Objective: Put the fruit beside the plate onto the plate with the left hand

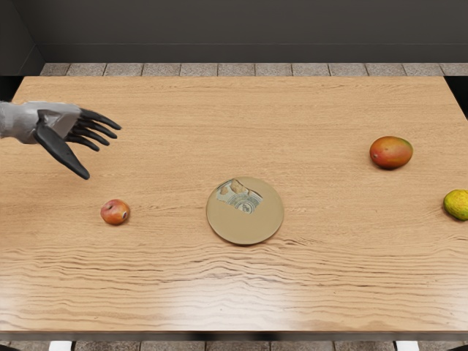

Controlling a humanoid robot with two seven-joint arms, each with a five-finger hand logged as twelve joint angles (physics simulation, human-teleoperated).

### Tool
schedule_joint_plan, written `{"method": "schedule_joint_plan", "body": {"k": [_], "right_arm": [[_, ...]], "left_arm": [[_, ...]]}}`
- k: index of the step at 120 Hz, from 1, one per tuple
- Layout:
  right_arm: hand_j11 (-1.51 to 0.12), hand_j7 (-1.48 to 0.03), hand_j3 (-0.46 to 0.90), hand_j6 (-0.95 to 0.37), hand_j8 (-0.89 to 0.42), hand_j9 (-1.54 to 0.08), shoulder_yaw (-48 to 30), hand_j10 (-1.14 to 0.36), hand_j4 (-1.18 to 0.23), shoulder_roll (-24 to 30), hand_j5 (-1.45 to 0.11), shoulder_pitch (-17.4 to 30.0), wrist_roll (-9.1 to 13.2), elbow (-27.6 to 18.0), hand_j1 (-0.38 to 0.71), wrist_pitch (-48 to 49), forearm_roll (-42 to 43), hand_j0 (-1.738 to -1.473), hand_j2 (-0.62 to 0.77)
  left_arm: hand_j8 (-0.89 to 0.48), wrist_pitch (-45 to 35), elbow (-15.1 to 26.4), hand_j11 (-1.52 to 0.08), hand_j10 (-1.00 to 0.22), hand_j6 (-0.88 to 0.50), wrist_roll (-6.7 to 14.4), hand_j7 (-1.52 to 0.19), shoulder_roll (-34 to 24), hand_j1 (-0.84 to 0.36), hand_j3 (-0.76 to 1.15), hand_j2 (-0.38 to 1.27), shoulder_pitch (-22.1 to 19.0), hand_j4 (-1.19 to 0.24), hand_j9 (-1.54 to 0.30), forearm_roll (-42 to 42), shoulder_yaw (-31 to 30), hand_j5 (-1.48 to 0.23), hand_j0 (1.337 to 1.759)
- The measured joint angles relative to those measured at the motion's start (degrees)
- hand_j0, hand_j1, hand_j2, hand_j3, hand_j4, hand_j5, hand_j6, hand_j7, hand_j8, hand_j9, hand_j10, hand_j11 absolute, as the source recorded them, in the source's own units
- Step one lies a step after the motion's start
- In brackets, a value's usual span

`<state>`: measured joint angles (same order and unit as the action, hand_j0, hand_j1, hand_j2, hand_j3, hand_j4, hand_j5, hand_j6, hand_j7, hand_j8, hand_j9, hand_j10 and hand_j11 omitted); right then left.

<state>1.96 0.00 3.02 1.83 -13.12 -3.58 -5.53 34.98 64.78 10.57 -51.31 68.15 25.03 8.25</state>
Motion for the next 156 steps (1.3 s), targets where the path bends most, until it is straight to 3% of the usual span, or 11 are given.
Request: {"method": "schedule_joint_plan", "body": {"k": [17, 24, 30, 38, 44, 51, 60, 74, 87, 112, 156], "right_arm": [[-0.04, -0.04, 0.00, -0.03, -0.03, -0.04, 0.00, -0.03, -0.03, 0.00, -0.04, 0.03, 0.01, -0.20, -0.31, 0.06, 0.01, -1.658, -0.01], [-0.04, -0.04, 0.00, -0.03, -0.03, -0.04, -0.01, -0.03, -0.03, 0.00, -0.04, 0.03, 0.02, -0.29, -0.31, 0.07, 0.00, -1.658, -0.01], [-0.04, -0.04, 0.00, -0.03, -0.03, -0.04, -0.02, -0.03, -0.03, 0.00, -0.04, 0.04, 0.02, -0.36, -0.31, 0.08, 0.00, -1.658, -0.01], [-0.04, -0.04, 0.00, -0.03, -0.03, -0.04, -0.02, -0.03, -0.03, 0.00, -0.04, 0.04, 0.02, -0.43, -0.31, 0.09, 0.04, -1.658, -0.01], [-0.04, -0.04, 0.00, -0.03, -0.03, -0.04, 0.00, -0.03, -0.03, 0.00, -0.04, 0.04, 0.02, -0.45, -0.31, 0.10, 0.05, -1.658, -0.01], [-0.04, -0.04, 0.00, -0.03, -0.03, -0.04, 0.03, -0.03, -0.03, 0.00, -0.04, 0.05, 0.02, -0.50, -0.31, 0.11, 0.07, -1.658, -0.01], [-0.04, -0.04, 0.00, -0.03, -0.03, -0.04, 0.09, -0.03, -0.03, 0.00, -0.04, 0.05, 0.02, -0.55, -0.31, 0.13, 0.07, -1.658, -0.01], [-0.04, -0.04, 0.00, -0.03, -0.03, -0.04, 0.13, -0.03, -0.03, 0.00, -0.04, 0.05, 0.02, -0.64, -0.31, 0.15, 0.08, -1.658, -0.01], [-0.04, -0.04, 0.00, -0.03, -0.03, -0.04, 0.14, -0.03, -0.03, 0.00, -0.04, 0.05, 0.02, -0.66, -0.31, 0.16, 0.11, -1.658, -0.01], [-0.04, -0.04, 0.00, -0.03, -0.03, -0.04, 0.17, -0.03, -0.03, 0.00, -0.04, 0.05, 0.02, -0.63, -0.31, 0.16, 0.11, -1.658, -0.01], [-0.04, -0.04, 0.00, -0.03, -0.03, -0.04, 0.22, -0.03, -0.03, 0.00, -0.04, 0.20, 0.02, -0.66, -0.31, 0.16, 0.09, -1.658, -0.01]], "left_arm": [[-0.25, 0.02, 4.05, -0.33, -0.25, -0.25, 0.18, -0.33, -0.02, 0.05, 0.00, 0.05, 0.24, -0.25, -0.33, 1.05, 0.55, -0.33, 1.658], [-0.25, 0.03, 4.65, -0.33, -0.25, -0.25, 1.93, -0.33, -0.31, 0.05, 0.00, 0.05, 0.45, -0.25, -0.33, 1.20, 0.64, -0.33, 1.658], [-0.25, 0.03, 5.24, -0.33, -0.25, -0.25, 4.83, -0.33, -0.41, 0.05, 0.00, 0.05, 1.40, -0.25, -0.33, 1.30, 0.68, -0.33, 1.658], [-0.25, 0.04, 8.69, -0.33, -0.25, -0.25, 13.04, -0.33, -1.64, 0.05, 0.00, 0.05, 5.07, -0.25, -0.33, 1.35, 0.69, -0.33, 1.658], [-0.25, 0.04, 11.81, -0.33, -0.25, -0.25, 17.38, -0.33, -2.87, 0.05, 0.00, 0.05, 6.78, -0.25, -0.33, 1.75, 0.72, -0.33, 1.658], [-0.25, 0.04, 16.73, -0.33, -0.25, -0.25, 20.40, -0.33, -4.36, 0.05, 0.00, 0.05, 7.43, -0.25, -0.33, 6.35, 0.78, -0.33, 1.658], [-0.25, 0.04, 20.92, -0.33, -0.25, -0.25, 22.47, -0.33, -4.41, 0.05, 0.00, 0.05, 7.67, -0.25, -0.33, 11.73, 0.95, -0.33, 1.658], [-0.26, -0.52, 27.22, -0.33, -0.25, -0.26, 23.79, -0.33, -3.45, 0.05, 0.00, 0.05, 4.64, -0.25, -0.33, 22.67, 0.90, -0.33, 1.658], [-0.26, -7.48, 30.00, -0.33, -0.26, -0.26, 24.20, -0.33, -1.17, 0.05, 0.00, 0.05, 1.94, -0.26, -0.33, 31.48, 0.78, -0.33, 1.658], [-0.26, -17.85, 30.96, -0.33, -0.26, -0.26, 24.40, -0.33, 5.38, 0.05, 0.00, 0.05, -3.62, -0.26, -0.33, 41.65, 0.61, -0.33, 1.658], [-0.26, -21.42, 33.24, -0.33, -0.26, -0.26, 24.43, -0.33, 4.88, 0.05, 0.00, 0.05, -10.01, -0.26, -0.33, 47.44, 0.56, -0.33, 1.658]]}}
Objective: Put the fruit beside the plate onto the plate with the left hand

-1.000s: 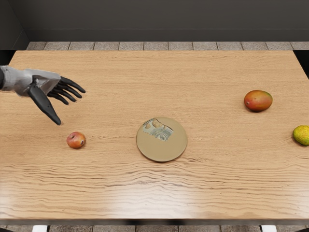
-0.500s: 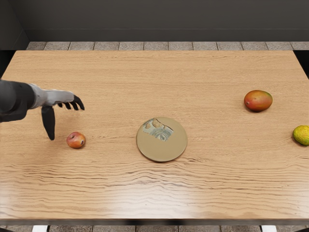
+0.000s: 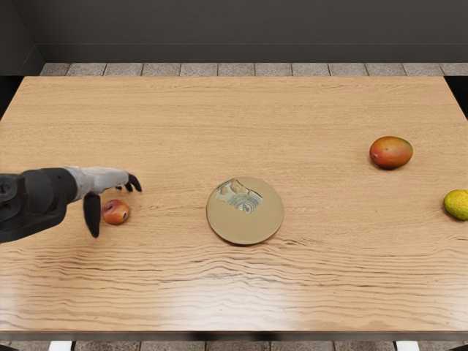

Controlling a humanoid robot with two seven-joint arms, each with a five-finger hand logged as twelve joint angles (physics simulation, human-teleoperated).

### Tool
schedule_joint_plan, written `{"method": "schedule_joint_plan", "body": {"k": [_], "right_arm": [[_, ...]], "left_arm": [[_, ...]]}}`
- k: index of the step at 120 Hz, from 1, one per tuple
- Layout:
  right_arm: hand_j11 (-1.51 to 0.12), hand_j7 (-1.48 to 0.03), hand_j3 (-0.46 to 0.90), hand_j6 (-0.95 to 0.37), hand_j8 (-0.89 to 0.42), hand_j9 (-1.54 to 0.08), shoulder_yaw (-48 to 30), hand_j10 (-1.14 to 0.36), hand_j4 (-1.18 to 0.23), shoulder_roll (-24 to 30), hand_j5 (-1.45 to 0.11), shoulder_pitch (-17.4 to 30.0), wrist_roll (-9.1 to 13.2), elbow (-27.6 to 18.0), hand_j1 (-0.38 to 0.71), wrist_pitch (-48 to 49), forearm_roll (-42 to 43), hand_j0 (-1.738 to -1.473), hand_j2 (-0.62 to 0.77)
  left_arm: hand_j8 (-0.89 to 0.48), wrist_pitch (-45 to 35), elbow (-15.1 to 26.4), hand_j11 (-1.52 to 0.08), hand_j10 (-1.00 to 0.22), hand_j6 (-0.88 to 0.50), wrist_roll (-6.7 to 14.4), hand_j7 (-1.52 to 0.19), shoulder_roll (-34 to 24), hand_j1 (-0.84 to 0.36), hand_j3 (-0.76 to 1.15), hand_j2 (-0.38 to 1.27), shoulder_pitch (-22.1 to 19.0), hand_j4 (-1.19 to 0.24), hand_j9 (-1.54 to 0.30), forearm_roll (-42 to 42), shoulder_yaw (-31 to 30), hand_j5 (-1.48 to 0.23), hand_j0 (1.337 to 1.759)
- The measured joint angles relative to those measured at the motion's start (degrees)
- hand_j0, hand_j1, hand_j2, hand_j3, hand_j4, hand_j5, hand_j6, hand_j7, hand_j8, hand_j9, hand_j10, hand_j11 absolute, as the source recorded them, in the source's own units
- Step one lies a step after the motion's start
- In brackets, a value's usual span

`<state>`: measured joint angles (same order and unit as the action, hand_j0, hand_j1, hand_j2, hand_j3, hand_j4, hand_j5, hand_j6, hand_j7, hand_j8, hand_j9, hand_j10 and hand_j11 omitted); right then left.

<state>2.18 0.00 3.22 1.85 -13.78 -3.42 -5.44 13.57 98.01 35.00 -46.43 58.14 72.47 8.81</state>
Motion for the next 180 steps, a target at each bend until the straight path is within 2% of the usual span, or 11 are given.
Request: {"method": "schedule_joint_plan", "body": {"k": [15, 36, 54, 66, 81, 96, 118, 123, 143, 157, 180], "right_arm": [[-0.04, -0.04, 0.00, -0.03, -0.03, -0.04, 0.01, -0.03, -0.03, 0.00, -0.04, 0.02, 0.00, -0.16, -0.31, 0.00, 0.00, -1.658, -0.01], [-0.04, -0.04, 0.00, -0.03, -0.03, -0.04, 0.00, -0.03, -0.03, 0.00, -0.04, 0.03, 0.00, -0.48, -0.31, 0.00, 0.03, -1.658, -0.01], [-0.04, -0.04, 0.00, -0.03, -0.03, -0.04, -0.01, -0.03, -0.03, 0.00, -0.04, 0.03, 0.01, -0.53, -0.31, 0.00, 0.01, -1.658, -0.01], [-0.04, -0.04, 0.00, -0.03, -0.03, -0.04, 0.00, -0.03, -0.03, 0.00, -0.04, 0.03, 0.00, -0.54, -0.31, 0.00, 0.00, -1.658, -0.01], [-0.04, -0.04, 0.00, -0.03, -0.03, -0.04, 0.00, -0.03, -0.03, 0.00, -0.04, 0.04, 0.00, -0.70, -0.31, 0.02, 0.00, -1.658, -0.01], [-0.04, -0.04, 0.00, -0.03, -0.03, -0.04, -0.01, -0.03, -0.03, 0.00, -0.04, 0.05, 0.00, -0.79, -0.31, 0.05, 0.00, -1.658, -0.01], [-0.04, -0.04, 0.00, -0.03, -0.03, -0.04, -0.02, -0.03, -0.03, 0.00, -0.04, 0.03, 0.00, -0.82, -0.31, 0.08, 0.00, -1.658, -0.01], [-0.04, -0.04, 0.00, -0.03, -0.03, -0.04, -0.03, -0.03, -0.03, 0.00, -0.04, 0.04, 0.00, -0.82, -0.31, 0.08, -0.01, -1.658, -0.01], [-0.04, -0.04, 0.00, -0.03, -0.03, -0.04, -0.03, -0.03, -0.03, 0.00, -0.04, 0.05, 0.00, -0.81, -0.31, 0.08, 0.00, -1.658, -0.01], [-0.04, -0.04, 0.00, -0.03, -0.03, -0.04, -0.06, -0.03, -0.03, 0.00, -0.04, 0.10, 0.00, -0.81, -0.31, 0.08, 0.00, -1.658, -0.01], [-0.04, -0.04, 0.00, -0.03, -0.03, -0.04, -0.04, -0.03, -0.03, 0.00, -0.04, 0.18, 0.00, -0.81, -0.31, 0.08, 0.00, -1.658, -0.01]], "left_arm": [[-0.26, -4.75, 0.31, -0.33, -0.26, -0.26, 0.00, -0.33, -0.04, 0.05, 0.00, 0.05, -2.81, -0.26, -0.33, 4.62, -0.01, -0.33, 1.658], [-0.26, -8.06, 0.63, -0.33, -0.26, -0.26, 0.00, -0.33, 0.22, 0.05, 0.00, 0.05, -4.05, -0.26, -0.33, 7.28, -0.01, -0.33, 1.658], [-0.26, -8.33, 0.86, -0.33, -0.26, -0.26, 0.00, -0.33, 0.67, 0.05, 0.00, 0.06, -4.18, -0.26, -0.33, 7.77, 0.01, -0.33, 1.658], [-0.26, -4.31, 0.92, -0.33, -0.26, -0.26, 0.00, -0.33, 0.31, 0.05, 0.00, 0.06, -2.58, -0.26, -0.33, 7.39, 1.10, -0.33, 1.658], [-0.26, 12.01, 0.95, -0.33, -0.26, -0.26, 0.00, -0.33, -1.90, 0.05, 0.00, 0.06, -4.68, -0.26, -0.33, -6.59, 14.76, -0.33, 1.658], [-0.26, 18.60, 0.98, -0.33, -0.26, -0.26, 0.00, -0.33, -1.58, 0.04, 0.00, 0.05, -6.89, -0.26, -0.33, -14.92, 26.05, -0.33, 1.658], [-0.26, 20.95, 0.98, -0.34, -0.26, -0.26, 0.00, -0.34, 2.50, 0.04, 0.00, 0.05, -9.70, -0.26, -0.34, -8.55, 30.59, -0.34, 1.658], [-0.26, 21.11, 0.97, -0.34, -0.26, -0.26, 0.00, -0.34, 3.57, 0.04, 0.00, 0.05, -11.50, -0.26, -0.34, -5.64, 30.73, -0.34, 1.658], [-0.26, 21.37, 0.89, -0.34, -0.26, -0.26, 0.00, -0.34, 6.39, 0.04, 0.00, 0.05, -15.59, -0.26, -0.34, 3.66, 30.23, -0.34, 1.658], [-0.26, 18.70, 0.87, -0.34, -0.26, -0.26, 0.00, -0.34, 7.42, 0.04, 0.00, 0.05, -15.89, -0.26, -0.34, 9.45, 27.96, -0.34, 1.658], [-0.27, 15.37, 0.87, -0.34, -0.26, -0.27, 0.00, -0.34, 6.47, 0.04, 0.00, 0.05, -18.22, -0.26, -0.34, 13.01, 25.02, -0.34, 1.658]]}}
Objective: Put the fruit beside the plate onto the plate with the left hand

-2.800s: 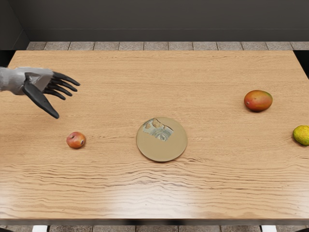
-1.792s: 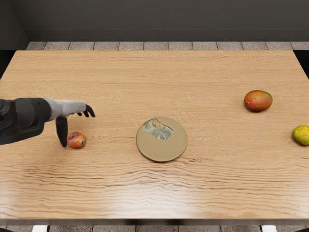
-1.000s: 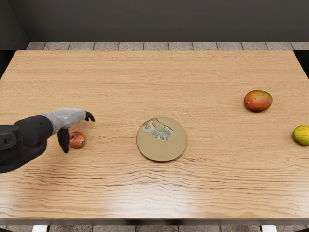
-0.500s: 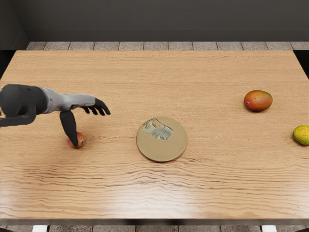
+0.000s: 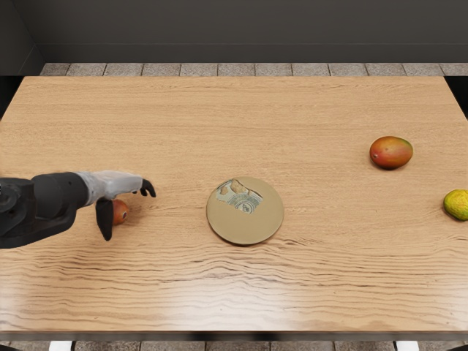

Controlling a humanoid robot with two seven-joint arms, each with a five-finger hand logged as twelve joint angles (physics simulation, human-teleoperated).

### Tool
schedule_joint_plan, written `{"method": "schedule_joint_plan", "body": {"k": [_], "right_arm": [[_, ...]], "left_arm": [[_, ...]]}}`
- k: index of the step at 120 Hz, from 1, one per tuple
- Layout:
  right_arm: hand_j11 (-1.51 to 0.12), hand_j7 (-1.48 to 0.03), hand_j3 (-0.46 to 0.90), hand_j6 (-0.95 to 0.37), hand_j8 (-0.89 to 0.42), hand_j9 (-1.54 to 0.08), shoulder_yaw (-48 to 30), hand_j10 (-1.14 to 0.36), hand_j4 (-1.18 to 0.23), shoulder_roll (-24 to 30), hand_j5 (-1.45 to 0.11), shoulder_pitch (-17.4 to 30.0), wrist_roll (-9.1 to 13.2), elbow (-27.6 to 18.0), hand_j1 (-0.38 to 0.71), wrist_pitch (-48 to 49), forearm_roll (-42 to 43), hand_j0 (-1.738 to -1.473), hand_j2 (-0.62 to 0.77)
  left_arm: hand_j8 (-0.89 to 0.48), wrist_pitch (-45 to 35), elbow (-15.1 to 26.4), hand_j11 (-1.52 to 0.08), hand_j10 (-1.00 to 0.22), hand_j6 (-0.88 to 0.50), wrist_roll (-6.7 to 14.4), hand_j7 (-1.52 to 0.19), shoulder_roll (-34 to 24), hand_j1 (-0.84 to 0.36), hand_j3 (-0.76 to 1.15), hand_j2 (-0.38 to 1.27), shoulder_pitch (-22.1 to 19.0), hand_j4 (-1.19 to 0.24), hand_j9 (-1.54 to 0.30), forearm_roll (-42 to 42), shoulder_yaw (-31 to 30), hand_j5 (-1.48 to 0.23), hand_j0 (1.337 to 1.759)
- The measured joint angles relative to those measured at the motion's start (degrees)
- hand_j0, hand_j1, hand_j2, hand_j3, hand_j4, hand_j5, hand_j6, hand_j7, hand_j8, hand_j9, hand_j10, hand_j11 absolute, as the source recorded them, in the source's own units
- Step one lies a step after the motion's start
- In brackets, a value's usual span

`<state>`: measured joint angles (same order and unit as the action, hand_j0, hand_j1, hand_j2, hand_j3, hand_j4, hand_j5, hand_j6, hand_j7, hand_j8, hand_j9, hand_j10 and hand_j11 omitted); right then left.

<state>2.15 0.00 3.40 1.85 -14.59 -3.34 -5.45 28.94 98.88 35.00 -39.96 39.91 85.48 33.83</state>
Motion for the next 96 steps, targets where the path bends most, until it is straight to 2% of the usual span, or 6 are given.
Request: {"method": "schedule_joint_plan", "body": {"k": [27, 82, 96], "right_arm": [[-0.04, -0.04, 0.00, -0.03, -0.03, -0.04, 0.00, -0.03, -0.03, 0.00, -0.04, 0.02, 0.00, 0.00, -0.31, 0.00, 0.00, -1.658, -0.01], [-0.04, -0.04, 0.00, -0.03, -0.03, -0.04, 0.02, -0.03, -0.03, 0.00, -0.04, 0.11, 0.00, 0.00, -0.31, 0.00, 0.00, -1.658, -0.01], [-0.04, -0.04, 0.00, -0.03, -0.03, -0.04, 0.03, -0.03, -0.03, 0.00, -0.04, 0.11, 0.00, 0.00, -0.31, 0.00, 0.00, -1.658, -0.01]], "left_arm": [[-0.30, -4.00, 0.00, -0.38, -0.30, -0.30, 0.00, -0.38, -0.80, 0.00, 0.00, 0.06, -1.79, -0.30, -0.38, 2.94, -0.55, -0.39, 1.658], [-0.53, -5.86, 0.00, -0.69, -0.53, -0.54, -0.01, -0.68, -0.99, -0.28, 0.00, 0.12, -3.21, -0.54, -0.69, 4.00, -1.06, -0.68, 1.658], [-0.46, -5.73, 0.01, -0.82, -0.62, -0.49, 0.02, -0.81, -1.14, -0.31, 0.00, 0.18, -3.26, -0.63, -0.83, 4.05, -1.27, -0.81, 1.654]]}}
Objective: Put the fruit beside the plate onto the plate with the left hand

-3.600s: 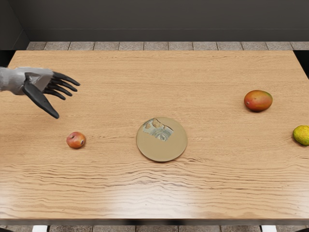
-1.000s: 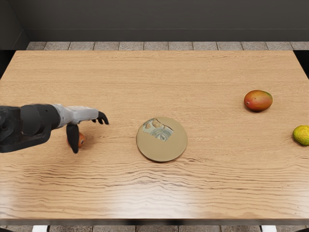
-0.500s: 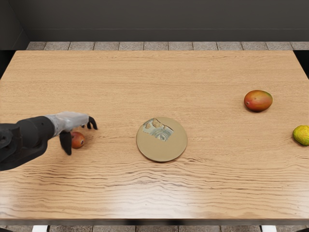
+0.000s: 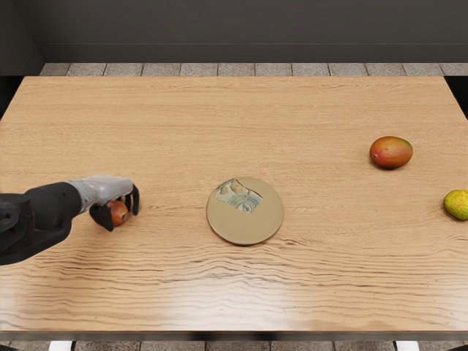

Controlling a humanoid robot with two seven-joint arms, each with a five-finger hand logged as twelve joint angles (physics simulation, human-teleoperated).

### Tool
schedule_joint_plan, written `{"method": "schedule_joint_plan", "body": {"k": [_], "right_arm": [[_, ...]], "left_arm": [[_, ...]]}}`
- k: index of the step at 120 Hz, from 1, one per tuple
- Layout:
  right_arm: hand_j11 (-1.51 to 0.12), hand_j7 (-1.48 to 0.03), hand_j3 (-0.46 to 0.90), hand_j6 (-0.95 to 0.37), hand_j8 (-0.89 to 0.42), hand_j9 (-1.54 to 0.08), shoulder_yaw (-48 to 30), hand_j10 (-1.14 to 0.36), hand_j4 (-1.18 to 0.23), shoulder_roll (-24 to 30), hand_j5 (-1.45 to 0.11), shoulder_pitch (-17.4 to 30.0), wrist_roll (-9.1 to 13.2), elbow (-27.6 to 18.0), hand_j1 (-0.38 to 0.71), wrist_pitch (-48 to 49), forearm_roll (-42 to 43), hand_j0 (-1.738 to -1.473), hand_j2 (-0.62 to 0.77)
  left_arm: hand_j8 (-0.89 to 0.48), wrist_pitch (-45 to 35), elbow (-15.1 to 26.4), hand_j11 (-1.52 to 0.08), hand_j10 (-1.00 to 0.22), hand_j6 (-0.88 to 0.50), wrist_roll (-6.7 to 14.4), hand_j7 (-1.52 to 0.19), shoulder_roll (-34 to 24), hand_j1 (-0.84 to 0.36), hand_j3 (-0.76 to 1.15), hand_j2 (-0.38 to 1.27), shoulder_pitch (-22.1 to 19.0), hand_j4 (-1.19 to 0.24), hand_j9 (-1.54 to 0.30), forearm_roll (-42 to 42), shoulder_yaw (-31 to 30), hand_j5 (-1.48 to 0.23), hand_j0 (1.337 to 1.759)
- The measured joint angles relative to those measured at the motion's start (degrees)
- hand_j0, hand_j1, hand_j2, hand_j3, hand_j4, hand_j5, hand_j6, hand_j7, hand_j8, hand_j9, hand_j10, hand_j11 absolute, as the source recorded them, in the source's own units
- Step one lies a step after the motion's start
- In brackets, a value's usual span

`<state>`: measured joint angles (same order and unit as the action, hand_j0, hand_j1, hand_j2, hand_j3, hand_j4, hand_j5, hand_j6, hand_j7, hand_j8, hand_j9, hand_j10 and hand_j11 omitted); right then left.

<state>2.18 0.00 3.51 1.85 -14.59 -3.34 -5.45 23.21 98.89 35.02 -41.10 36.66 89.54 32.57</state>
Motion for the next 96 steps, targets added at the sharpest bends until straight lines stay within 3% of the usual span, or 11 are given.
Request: {"method": "schedule_joint_plan", "body": {"k": [7, 24, 36, 58, 67, 96], "right_arm": [[-0.04, -0.04, 0.00, -0.03, -0.03, -0.04, 0.01, -0.03, -0.03, 0.00, -0.04, 0.00, 0.00, 0.00, -0.31, 0.00, 0.00, -1.658, -0.01], [-0.04, -0.04, 0.00, -0.03, -0.03, -0.04, 0.01, -0.03, -0.03, 0.00, -0.04, 0.00, 0.00, 0.00, -0.31, 0.00, 0.00, -1.658, -0.01], [-0.04, -0.04, 0.00, -0.03, -0.03, -0.04, 0.01, -0.03, -0.03, 0.00, -0.04, 0.00, 0.00, 0.00, -0.31, 0.00, 0.00, -1.658, -0.01], [-0.04, -0.04, 0.00, -0.03, -0.03, -0.04, 0.02, -0.03, -0.03, 0.00, -0.04, 0.00, 0.00, 0.00, -0.31, 0.00, 0.01, -1.658, -0.01], [-0.04, -0.04, 0.00, -0.03, -0.03, -0.04, 0.02, -0.03, -0.03, 0.00, -0.04, 0.00, 0.00, 0.05, -0.31, 0.00, 0.01, -1.658, -0.01], [-0.04, -0.04, 0.00, -0.03, -0.03, -0.04, 0.01, -0.03, -0.03, 0.00, -0.04, 0.00, 0.00, 0.08, -0.31, -0.06, 0.01, -1.658, -0.01]], "left_arm": [[-0.43, 0.16, -0.02, -0.91, -0.62, -0.46, 0.00, -0.90, 0.03, -0.35, 0.00, 0.30, 0.04, -0.68, -0.90, -0.01, -0.05, -0.89, 1.652], [-0.34, 0.35, -0.19, -1.05, -0.57, -0.39, -0.02, -1.04, 0.06, -0.38, 0.00, 0.42, 0.25, -0.76, -1.03, -0.26, -0.10, -1.05, 1.649], [-0.33, 0.64, -0.52, -1.10, -0.54, -0.34, -0.02, -1.11, 0.01, -0.36, 0.00, 0.33, 1.37, -0.77, -1.09, -0.58, -0.11, -1.14, 1.649], [-0.35, 0.76, -1.63, -1.13, -0.61, -0.35, -0.03, -1.14, 0.86, -0.40, 0.00, 0.56, 7.19, -0.80, -1.13, -0.96, -0.09, -1.20, 1.652], [-0.35, 0.67, -1.89, -1.14, -0.63, -0.36, -0.02, -1.16, 1.25, -0.42, 0.00, 0.64, 11.58, -0.81, -1.13, -2.36, -0.05, -1.21, 1.653], [-0.38, 0.92, -2.36, -1.15, -0.72, -0.39, 0.00, -1.17, 14.62, -0.47, 0.00, 0.85, 15.67, -0.82, -1.14, -6.22, -0.34, -1.23, 1.654]]}}
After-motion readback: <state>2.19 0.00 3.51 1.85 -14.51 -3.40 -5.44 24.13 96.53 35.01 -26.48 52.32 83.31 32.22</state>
